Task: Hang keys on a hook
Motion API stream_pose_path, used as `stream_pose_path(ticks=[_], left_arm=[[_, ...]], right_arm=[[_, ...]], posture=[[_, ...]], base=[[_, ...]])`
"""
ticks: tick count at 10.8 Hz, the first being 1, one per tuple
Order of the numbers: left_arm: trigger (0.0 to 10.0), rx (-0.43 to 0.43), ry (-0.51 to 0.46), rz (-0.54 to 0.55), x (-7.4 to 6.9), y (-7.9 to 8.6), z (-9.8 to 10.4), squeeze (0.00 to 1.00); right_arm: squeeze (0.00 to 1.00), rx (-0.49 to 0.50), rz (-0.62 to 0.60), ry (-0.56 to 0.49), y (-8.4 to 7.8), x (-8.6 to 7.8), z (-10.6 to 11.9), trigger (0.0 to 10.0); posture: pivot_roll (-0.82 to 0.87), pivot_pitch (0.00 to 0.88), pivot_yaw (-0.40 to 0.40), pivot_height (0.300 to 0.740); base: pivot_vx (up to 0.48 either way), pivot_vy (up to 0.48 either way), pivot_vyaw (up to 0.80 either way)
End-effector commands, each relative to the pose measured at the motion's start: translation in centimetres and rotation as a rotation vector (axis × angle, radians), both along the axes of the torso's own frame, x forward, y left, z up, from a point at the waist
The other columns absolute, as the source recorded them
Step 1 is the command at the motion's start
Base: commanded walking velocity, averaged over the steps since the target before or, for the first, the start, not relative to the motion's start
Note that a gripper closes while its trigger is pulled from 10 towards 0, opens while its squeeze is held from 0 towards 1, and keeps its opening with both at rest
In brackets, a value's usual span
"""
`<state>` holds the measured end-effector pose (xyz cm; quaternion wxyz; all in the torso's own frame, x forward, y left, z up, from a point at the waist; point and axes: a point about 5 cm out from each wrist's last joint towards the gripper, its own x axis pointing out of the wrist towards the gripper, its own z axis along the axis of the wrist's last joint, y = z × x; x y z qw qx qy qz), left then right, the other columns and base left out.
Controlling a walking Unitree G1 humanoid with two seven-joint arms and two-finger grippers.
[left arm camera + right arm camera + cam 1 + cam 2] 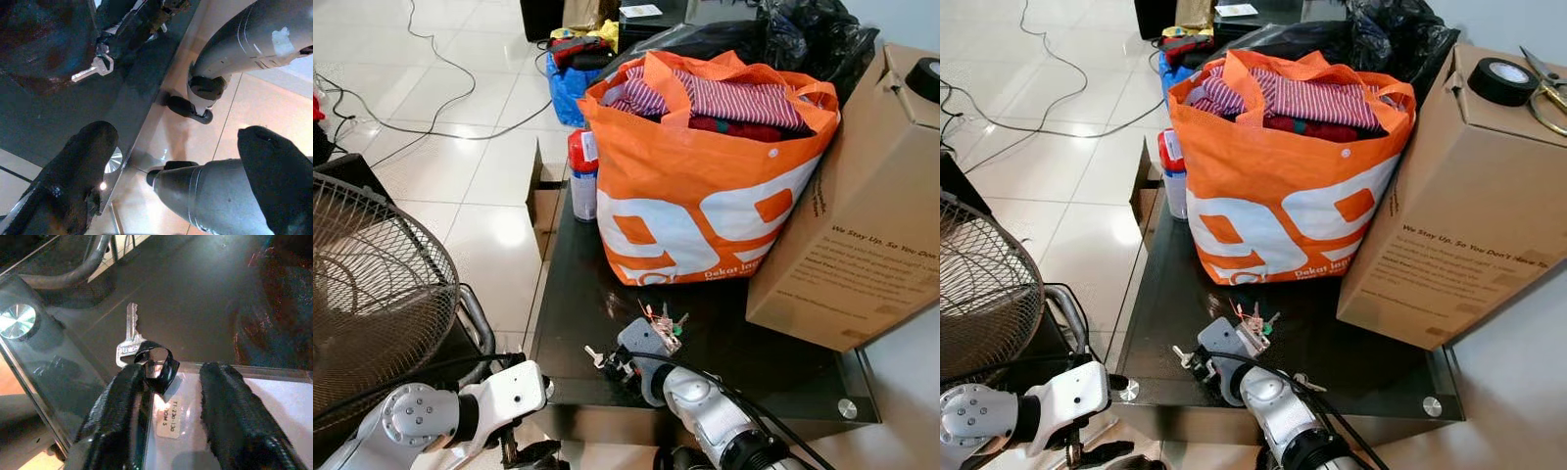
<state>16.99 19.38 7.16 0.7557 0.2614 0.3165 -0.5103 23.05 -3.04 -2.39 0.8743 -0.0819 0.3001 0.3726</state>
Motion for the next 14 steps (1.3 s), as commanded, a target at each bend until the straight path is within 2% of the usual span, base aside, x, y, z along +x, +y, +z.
stream_pose_path(ticks=[1,10,11,12,14], left_arm=[[10.0,0.001,0.000,-0.003,0.0,0.0,-0.1,0.00],[10.0,-0.002,-0.013,-0.002,0.4,-0.2,0.1,0.00],[10.0,-0.007,-0.021,0.000,0.6,-0.3,0.2,0.00],[10.0,-0.032,-0.048,0.014,1.0,-0.5,0.6,0.00],[10.0,-0.094,-0.095,0.046,1.8,-1.1,1.4,0.00]], right_arm=[[0.00,0.113,0.048,0.067,4.7,-2.5,0.2,0.0],[0.00,0.124,0.039,0.052,4.5,-1.8,0.6,0.0],[0.00,0.159,0.017,0.016,4.1,-0.7,1.6,0.0],[0.00,0.216,-0.005,-0.049,3.0,0.8,3.5,0.0],[0.00,0.244,-0.042,-0.120,0.5,2.4,5.3,0.0]], posture=[[0.00,0.120,-0.039,0.740],[0.01,0.109,-0.036,0.740],[0.00,0.096,-0.040,0.740],[-0.01,0.069,-0.042,0.740],[-0.04,0.002,-0.041,0.740]], base=[[0.000,0.000,0.00],[0.000,0.000,0.00],[0.000,0.000,0.00],[0.000,0.000,0.00],[0.000,0.000,0.00]])
